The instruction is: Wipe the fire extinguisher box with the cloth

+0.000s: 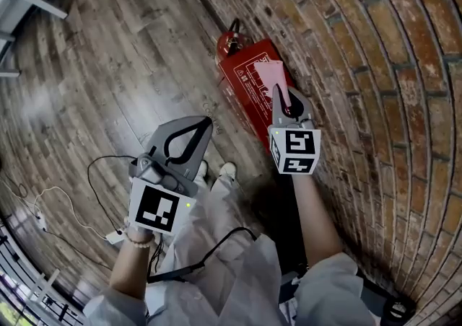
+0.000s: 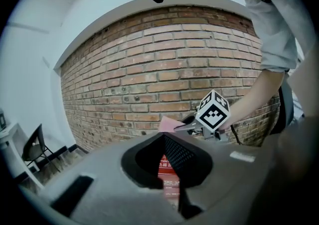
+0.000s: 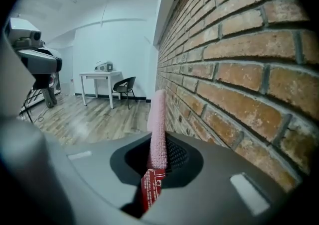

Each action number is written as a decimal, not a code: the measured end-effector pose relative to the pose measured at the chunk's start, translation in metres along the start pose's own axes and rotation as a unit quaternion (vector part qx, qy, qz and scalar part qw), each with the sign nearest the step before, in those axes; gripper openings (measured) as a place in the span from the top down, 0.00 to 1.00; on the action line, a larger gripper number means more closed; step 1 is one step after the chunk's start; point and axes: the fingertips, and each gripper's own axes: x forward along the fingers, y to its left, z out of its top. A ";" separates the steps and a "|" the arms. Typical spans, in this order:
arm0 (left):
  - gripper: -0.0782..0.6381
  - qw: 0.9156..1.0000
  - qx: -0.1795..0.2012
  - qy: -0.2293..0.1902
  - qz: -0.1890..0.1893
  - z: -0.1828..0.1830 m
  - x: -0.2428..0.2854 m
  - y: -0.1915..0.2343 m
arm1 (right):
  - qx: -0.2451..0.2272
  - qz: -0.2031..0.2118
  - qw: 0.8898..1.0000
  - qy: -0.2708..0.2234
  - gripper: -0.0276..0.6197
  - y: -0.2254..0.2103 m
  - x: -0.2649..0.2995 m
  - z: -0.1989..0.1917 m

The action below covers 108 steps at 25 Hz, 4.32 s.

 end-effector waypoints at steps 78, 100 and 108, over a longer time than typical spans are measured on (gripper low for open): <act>0.90 0.998 0.002 0.030 -0.054 -0.057 0.087 -0.049 | -0.052 -0.055 0.985 0.154 0.93 -0.077 0.073 -0.185; 0.90 0.996 0.008 0.022 -0.085 -0.047 0.104 -0.084 | -0.019 -0.084 0.978 0.190 0.93 -0.095 -0.020 -0.255; 0.90 0.996 0.008 0.023 -0.089 -0.046 0.104 -0.092 | -0.009 -0.090 0.976 0.198 0.93 -0.095 -0.043 -0.270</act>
